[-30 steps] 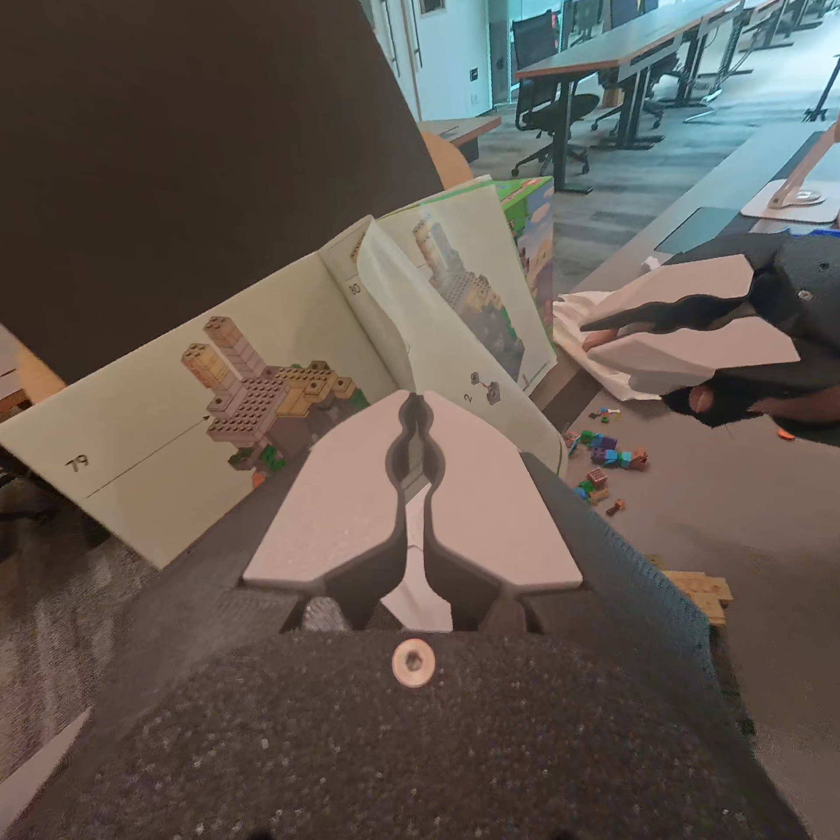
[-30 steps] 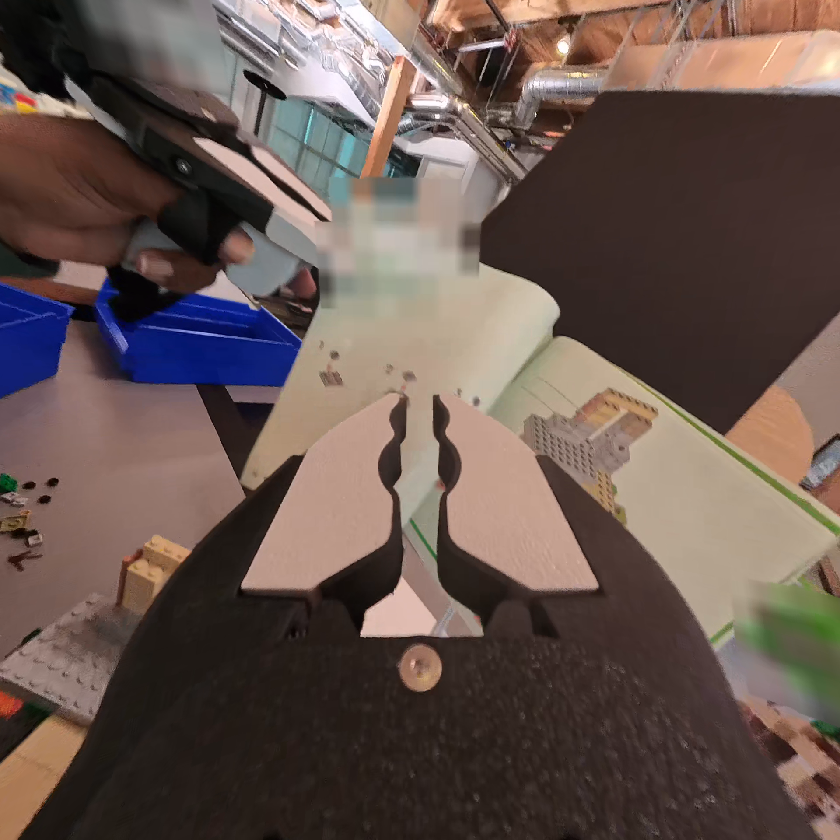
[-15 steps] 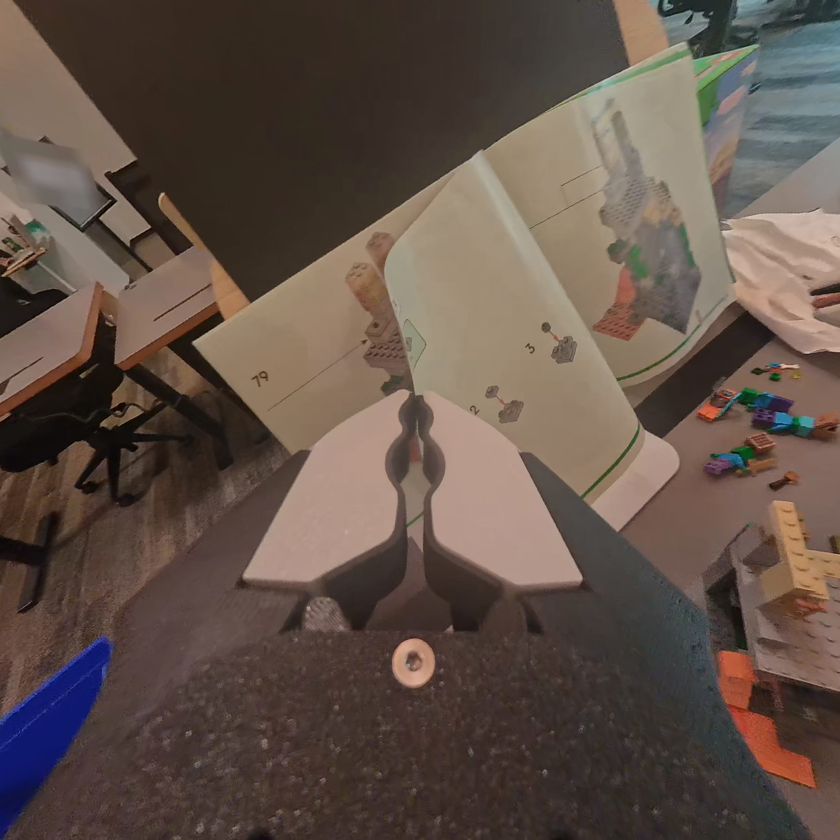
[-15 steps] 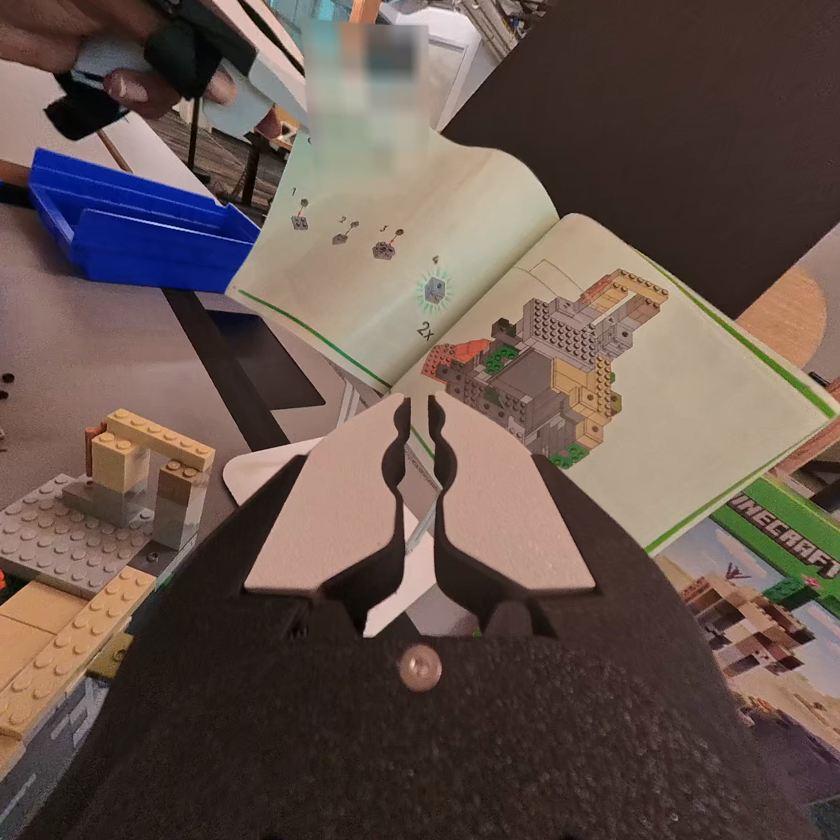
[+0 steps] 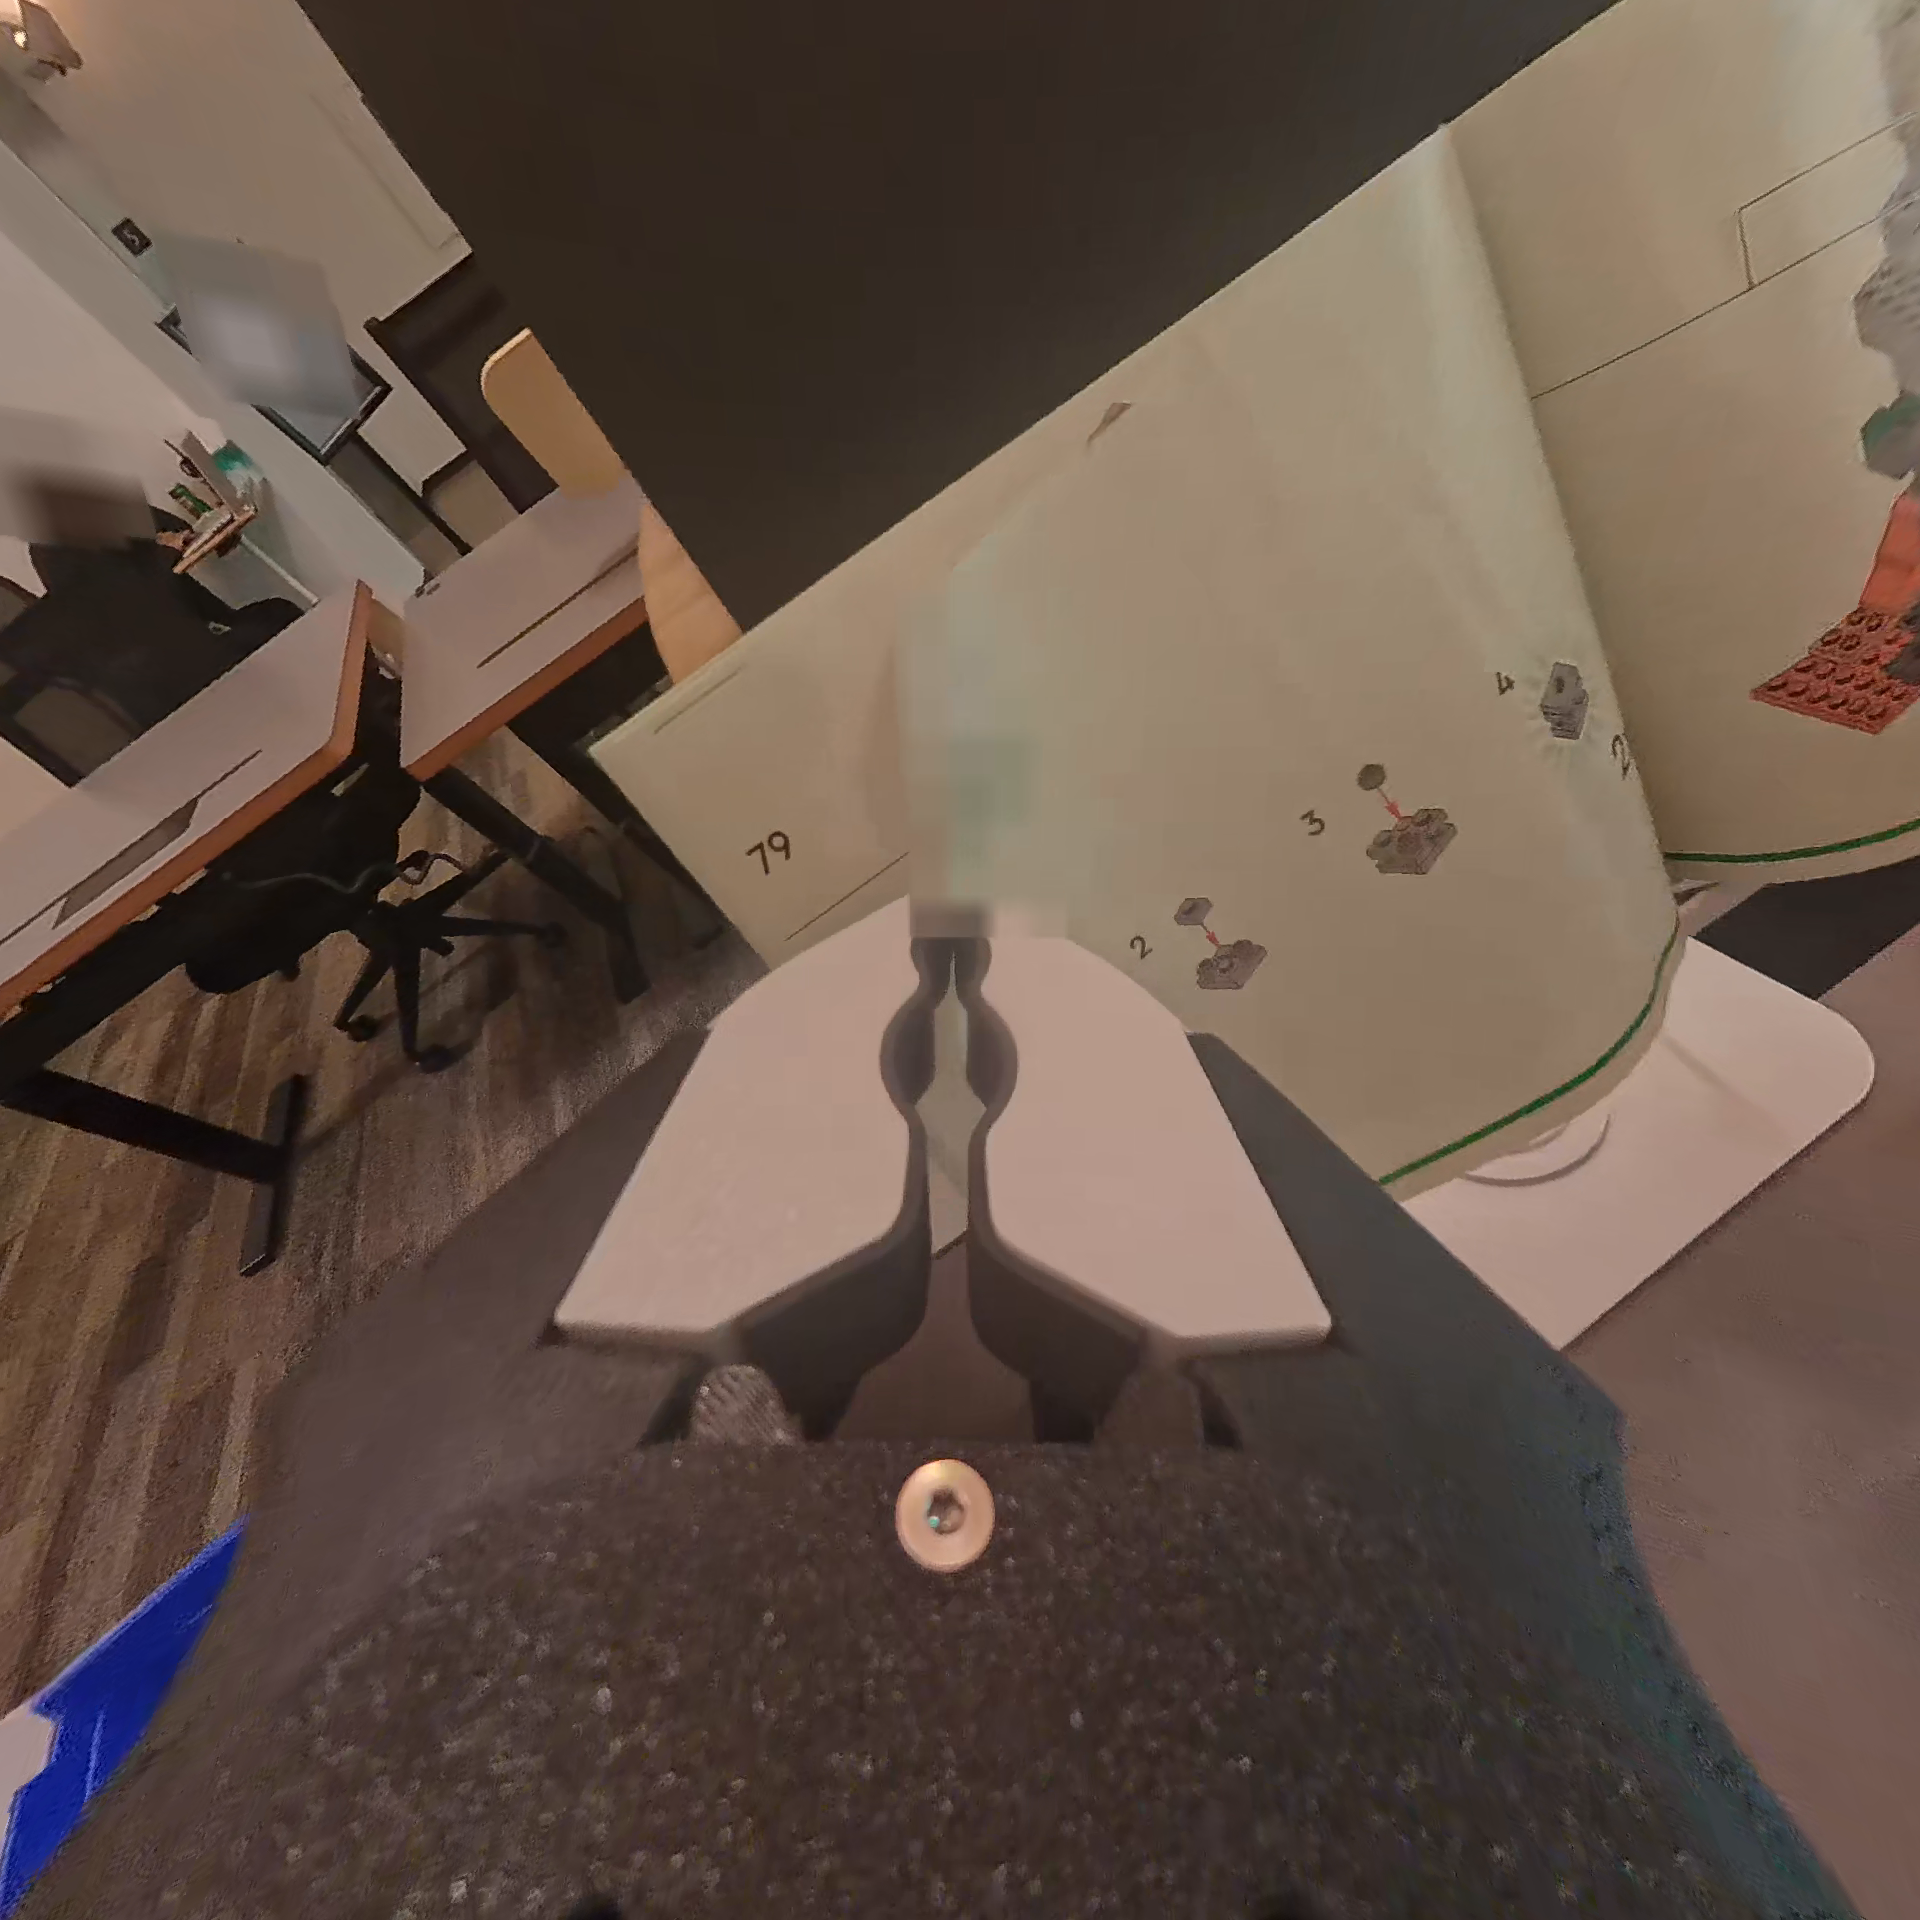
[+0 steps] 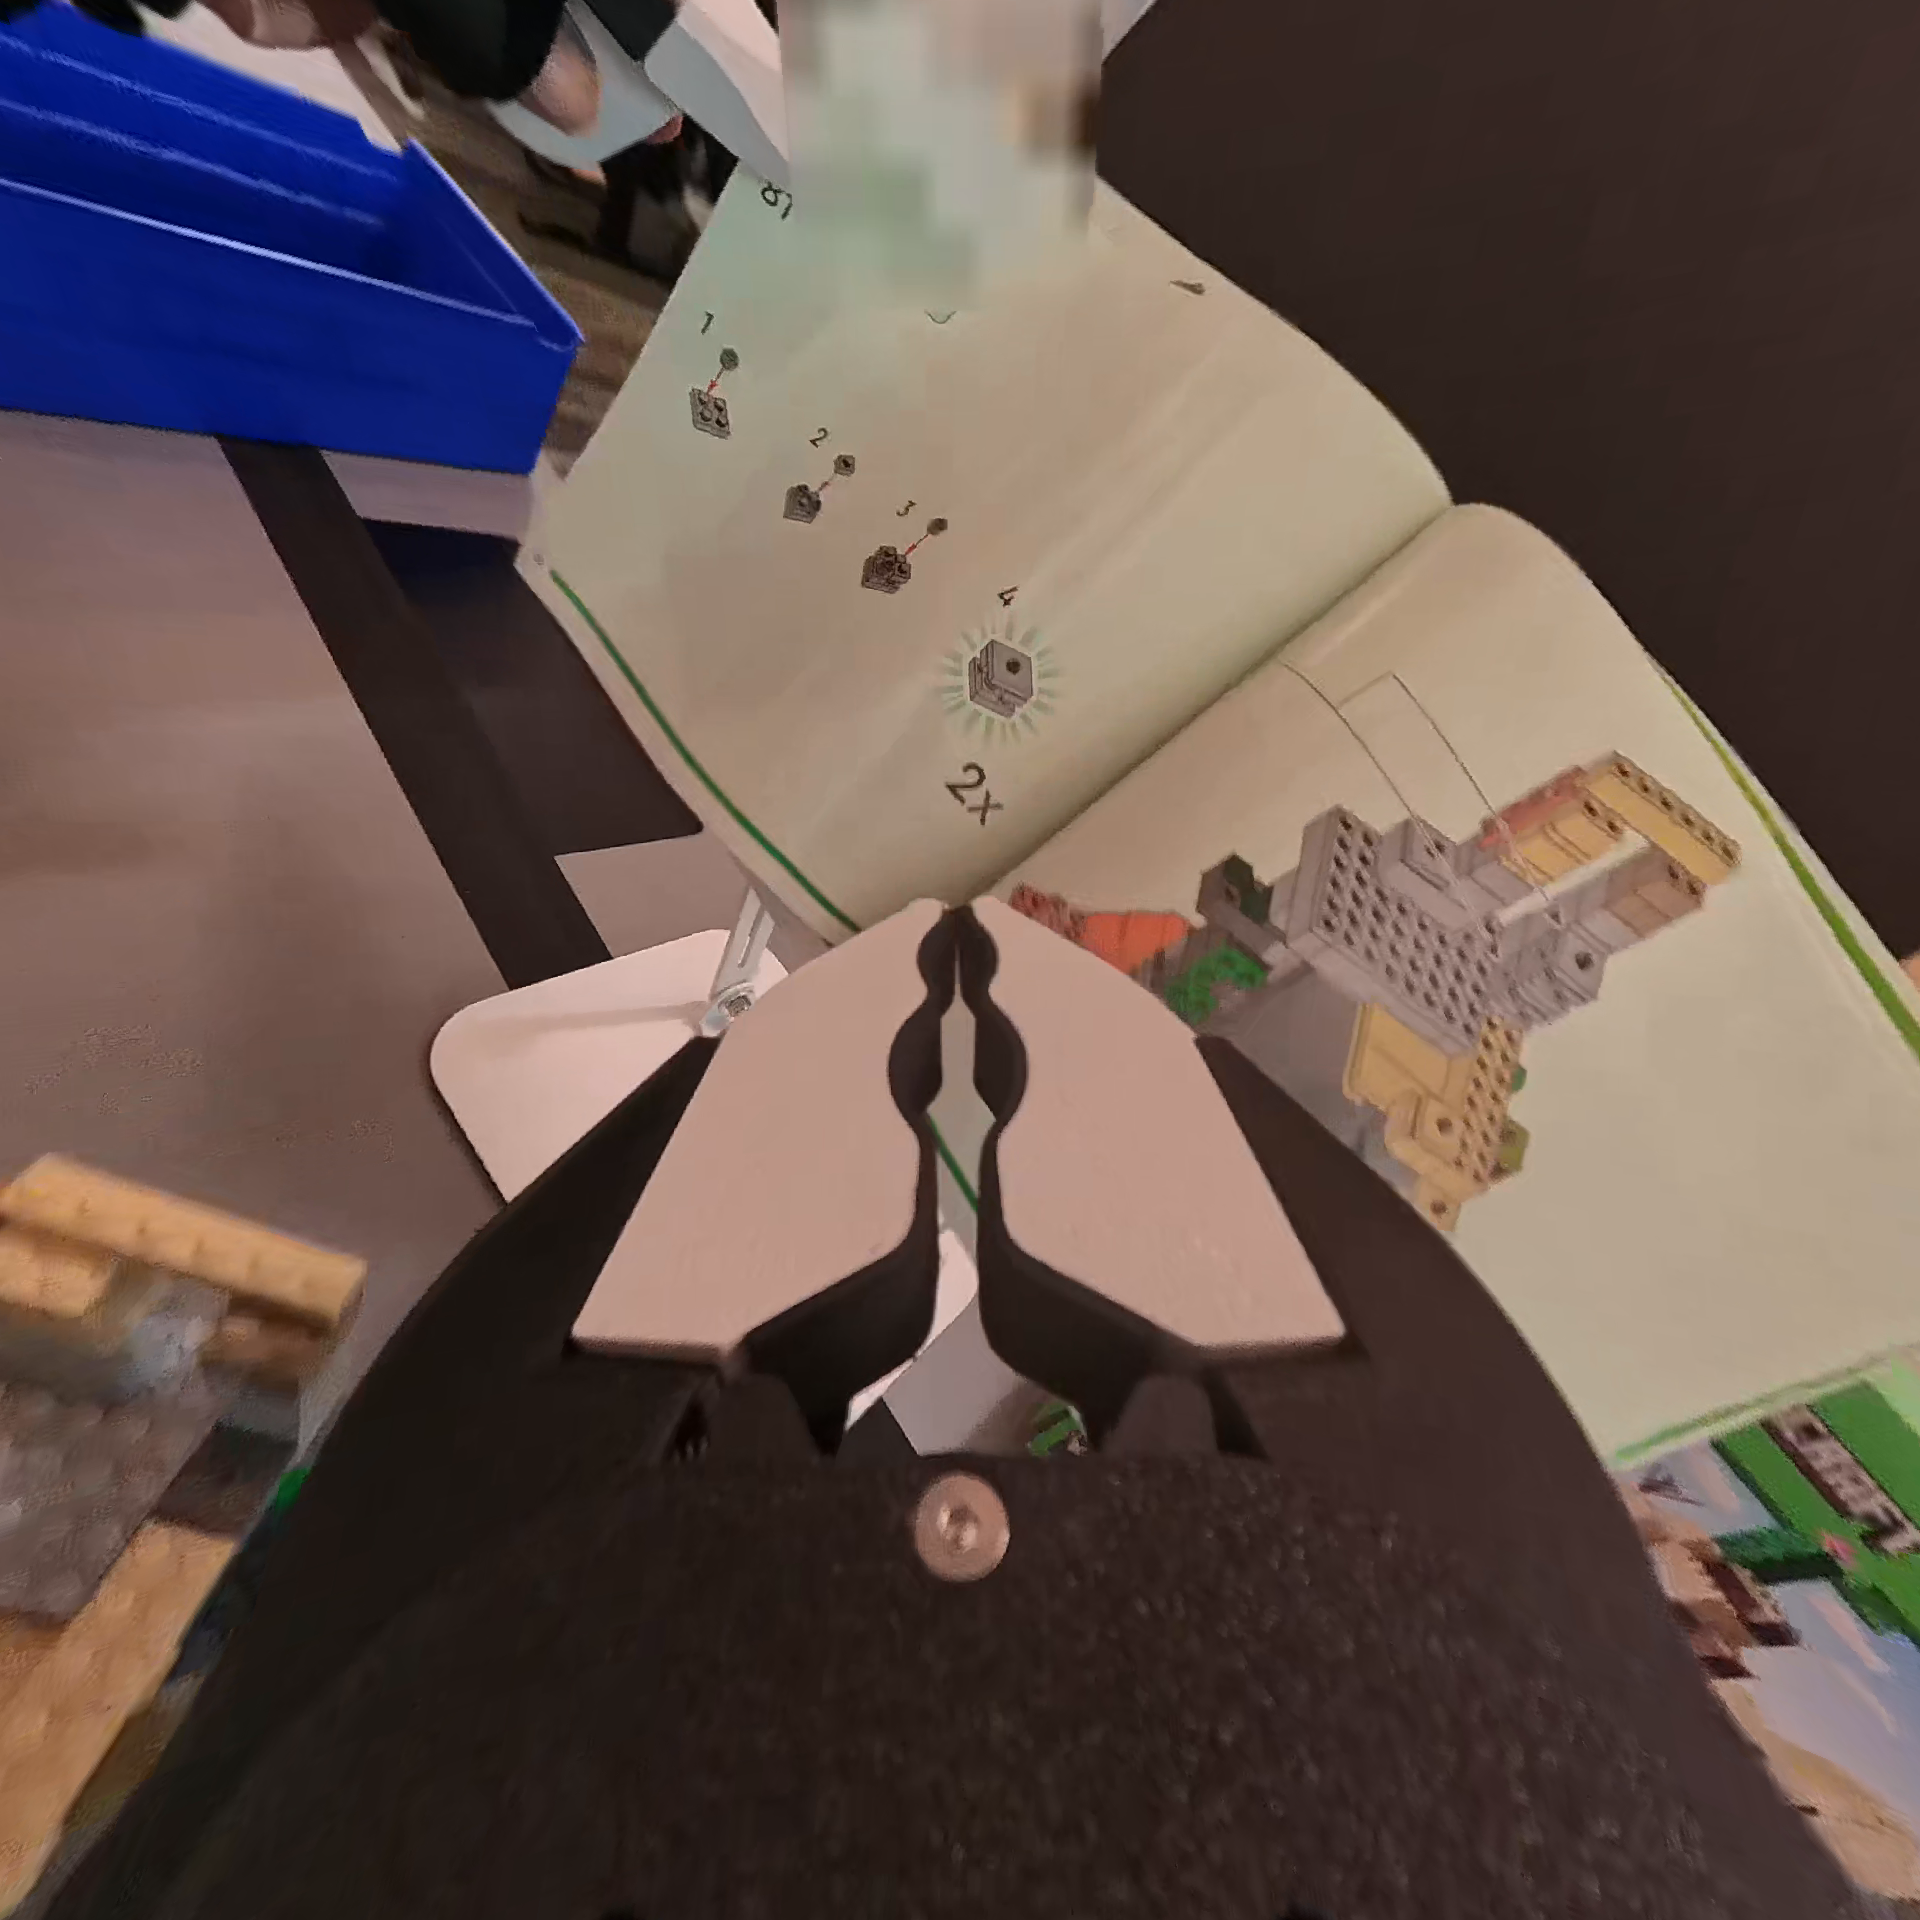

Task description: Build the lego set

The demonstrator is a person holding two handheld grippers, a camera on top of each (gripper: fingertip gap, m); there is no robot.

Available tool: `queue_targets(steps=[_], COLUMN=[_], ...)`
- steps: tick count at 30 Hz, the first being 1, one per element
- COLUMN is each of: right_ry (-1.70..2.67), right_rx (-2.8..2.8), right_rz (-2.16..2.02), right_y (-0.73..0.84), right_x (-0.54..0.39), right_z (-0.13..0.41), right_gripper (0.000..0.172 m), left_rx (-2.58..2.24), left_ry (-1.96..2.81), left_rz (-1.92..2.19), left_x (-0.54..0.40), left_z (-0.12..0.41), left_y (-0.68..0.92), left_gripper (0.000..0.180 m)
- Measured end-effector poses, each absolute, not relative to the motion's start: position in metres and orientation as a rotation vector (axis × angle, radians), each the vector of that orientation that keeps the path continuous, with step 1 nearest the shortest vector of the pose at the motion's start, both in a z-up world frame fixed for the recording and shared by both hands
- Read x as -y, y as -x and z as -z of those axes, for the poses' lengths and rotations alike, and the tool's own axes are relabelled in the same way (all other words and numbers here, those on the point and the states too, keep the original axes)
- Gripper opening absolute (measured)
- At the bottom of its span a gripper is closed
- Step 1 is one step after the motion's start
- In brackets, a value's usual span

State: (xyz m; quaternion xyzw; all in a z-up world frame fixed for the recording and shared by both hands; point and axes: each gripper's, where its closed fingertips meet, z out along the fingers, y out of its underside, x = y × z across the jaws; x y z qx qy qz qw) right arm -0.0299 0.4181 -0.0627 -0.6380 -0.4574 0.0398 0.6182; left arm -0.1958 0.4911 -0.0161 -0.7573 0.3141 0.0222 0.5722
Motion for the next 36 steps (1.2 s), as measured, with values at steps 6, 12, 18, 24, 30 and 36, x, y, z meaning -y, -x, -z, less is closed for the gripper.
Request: queue_targets(steps=[6, 12, 18, 24, 30, 36], right_ry=[1.664, 1.732, 1.706, 1.74, 1.735, 1.705], right_rx=[1.022, 1.028, 1.007, 0.935, 0.949, 0.998], right_rz=[0.048, 0.116, 0.087, -0.076, -0.062, -0.003], right_y=[0.052, 0.039, 0.039, 0.039, 0.039, 0.043], right_x=[-0.46, -0.481, -0.486, -0.487, -0.488, -0.488], right_z=[0.068, 0.081, 0.083, 0.082, 0.084, 0.089], right_gripper=[0.0, 0.0, 0.0, 0.0, 0.0, 0.0], left_rx=[-0.698, -0.559, -0.696, -0.796, -0.836, -0.864], left_ry=[1.807, 1.623, 1.537, 1.725, 1.787, 1.846], left_rz=[-0.09, -0.072, 0.112, 0.342, 0.133, 0.078], left_x=[-0.502, -0.468, -0.432, -0.455, -0.483, -0.483], left_z=[0.022, -0.031, -0.045, 0.035, 0.075, 0.095], left_y=[0.203, 0.192, 0.106, 0.04, 0.041, 0.05], left_gripper=[0.0, 0.003, 0.0, 0.0, 0.0, 0.0])
